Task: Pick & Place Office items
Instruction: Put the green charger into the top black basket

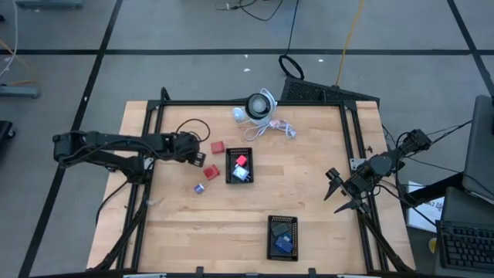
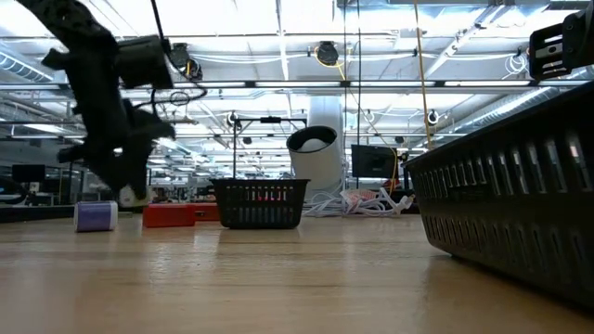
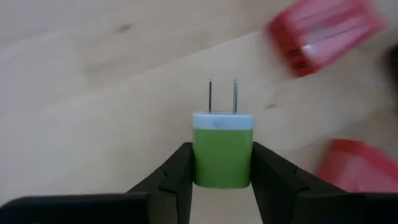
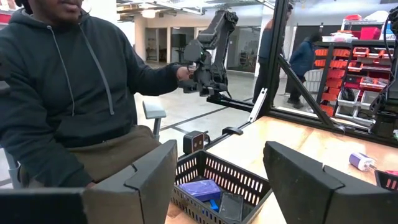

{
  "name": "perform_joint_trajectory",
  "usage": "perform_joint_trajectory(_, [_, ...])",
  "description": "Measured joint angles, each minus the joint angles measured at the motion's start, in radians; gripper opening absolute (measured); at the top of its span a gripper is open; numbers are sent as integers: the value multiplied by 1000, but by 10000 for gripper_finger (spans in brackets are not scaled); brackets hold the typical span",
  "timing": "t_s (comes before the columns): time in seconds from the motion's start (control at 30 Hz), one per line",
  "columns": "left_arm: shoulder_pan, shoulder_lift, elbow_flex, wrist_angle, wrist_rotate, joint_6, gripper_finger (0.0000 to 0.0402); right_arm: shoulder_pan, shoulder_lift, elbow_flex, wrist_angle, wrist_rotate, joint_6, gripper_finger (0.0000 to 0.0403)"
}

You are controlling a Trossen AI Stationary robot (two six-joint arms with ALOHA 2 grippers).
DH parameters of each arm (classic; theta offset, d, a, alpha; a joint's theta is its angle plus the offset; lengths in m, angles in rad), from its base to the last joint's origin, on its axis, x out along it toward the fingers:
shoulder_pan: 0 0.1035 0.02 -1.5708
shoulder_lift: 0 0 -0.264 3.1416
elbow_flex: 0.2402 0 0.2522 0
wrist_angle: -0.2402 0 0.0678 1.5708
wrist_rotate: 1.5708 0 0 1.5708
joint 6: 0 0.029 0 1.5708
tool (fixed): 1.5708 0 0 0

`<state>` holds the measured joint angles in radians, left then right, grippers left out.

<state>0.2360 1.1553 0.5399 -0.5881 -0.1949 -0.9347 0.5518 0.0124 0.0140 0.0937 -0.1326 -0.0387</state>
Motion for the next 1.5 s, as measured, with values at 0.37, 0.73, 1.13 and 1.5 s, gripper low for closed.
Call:
perform_joint_trajectory(0.37, [-136,13,152,292,-16,88,126,0,0,0,0,0,0,228])
perform_joint_trajectory(0.73, [-186,231,152,520,48,86,126,0,0,0,0,0,0,231])
perform_joint_trajectory(1.13, [-184,339,211,524,90,128,126,0,0,0,0,0,0,231])
perform_joint_trajectory(1.5, [-178,338,212,507,82,128,209,0,0,0,0,0,0,229])
